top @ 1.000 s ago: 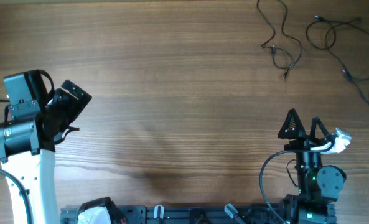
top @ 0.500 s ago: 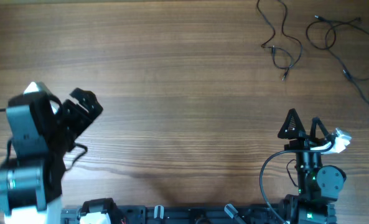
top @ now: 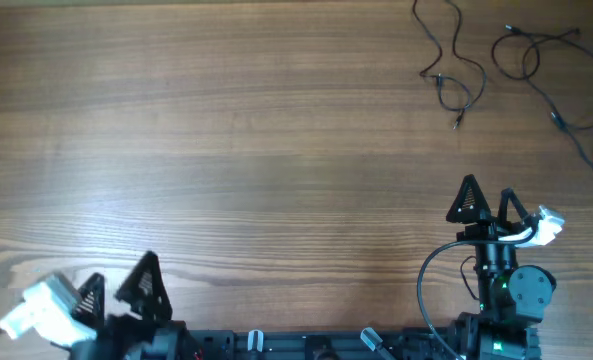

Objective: Untangle cables

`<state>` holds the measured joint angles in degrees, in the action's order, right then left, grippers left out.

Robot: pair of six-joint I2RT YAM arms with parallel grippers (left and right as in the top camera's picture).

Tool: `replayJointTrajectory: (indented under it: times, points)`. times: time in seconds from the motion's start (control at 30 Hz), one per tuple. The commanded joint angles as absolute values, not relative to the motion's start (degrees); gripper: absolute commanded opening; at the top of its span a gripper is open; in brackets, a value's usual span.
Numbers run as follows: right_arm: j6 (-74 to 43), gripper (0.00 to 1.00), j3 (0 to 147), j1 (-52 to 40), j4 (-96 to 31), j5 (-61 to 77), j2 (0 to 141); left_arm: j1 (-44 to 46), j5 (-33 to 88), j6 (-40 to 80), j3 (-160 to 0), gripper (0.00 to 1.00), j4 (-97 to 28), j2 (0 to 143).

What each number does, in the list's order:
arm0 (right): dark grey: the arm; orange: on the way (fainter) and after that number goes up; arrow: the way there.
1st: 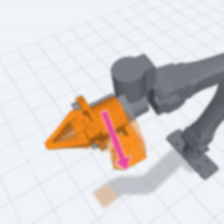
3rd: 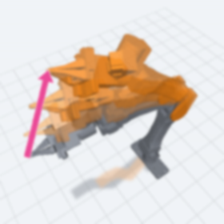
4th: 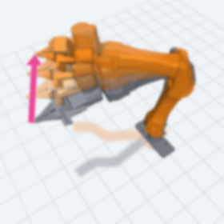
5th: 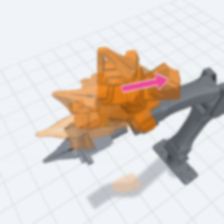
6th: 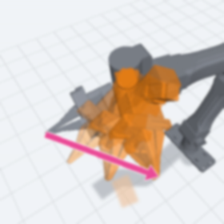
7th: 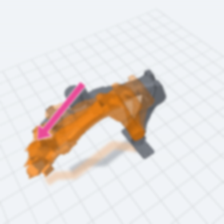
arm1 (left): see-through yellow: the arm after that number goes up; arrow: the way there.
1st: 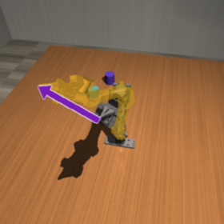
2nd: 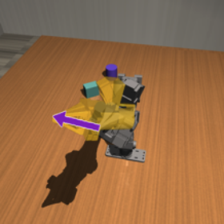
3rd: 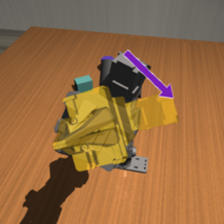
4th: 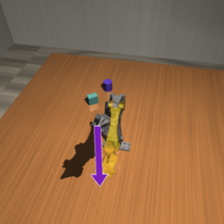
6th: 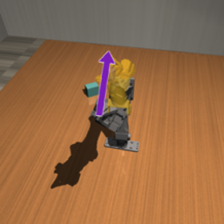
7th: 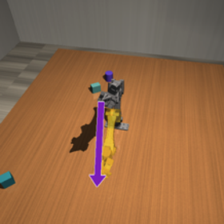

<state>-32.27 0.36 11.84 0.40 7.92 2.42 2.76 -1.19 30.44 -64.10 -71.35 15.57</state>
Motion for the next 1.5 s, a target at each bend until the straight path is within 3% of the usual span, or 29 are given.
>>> replayJointTrajectory:
  times: [0.0,0.2,0.4,0.5,0.93,1.23,1.47]
  points:
    - [-31.7,1.00,0.3,12.0,0.6,8.8,2.4,3.1,-2.0,26.5,-54.5,1.00,-68.8,5.4]
    - [-31.7,1.00,0.3,12.0,0.6,8.8,2.4,3.1,-2.0,20.8,-37.7,1.00,-52.9,0.2]
    - [-31.7,1.00,0.3,12.0,0.6,8.8,2.4,3.1,-1.3,16.5,-18.2,1.00,-24.8,0.2]
    - [-31.7,1.00,0.3,12.0,0.6,8.8,2.4,3.1,-0.8,16.5,-11.3,1.00,-16.5,0.2]
    - [-31.7,1.00,0.3,12.0,0.6,8.8,2.4,2.3,0.2,12.6,-0.3,1.00,-3.0,0.2]
    - [-31.7,1.00,0.3,12.0,0.6,8.8,2.4,2.5,2.8,3.4,-0.3,1.00,-4.4,0.2]
    - [-31.7,1.00,0.3,12.0,0.6,8.8,2.4,2.5,3.0,4.9,-0.3,0.99,-4.3,0.2]
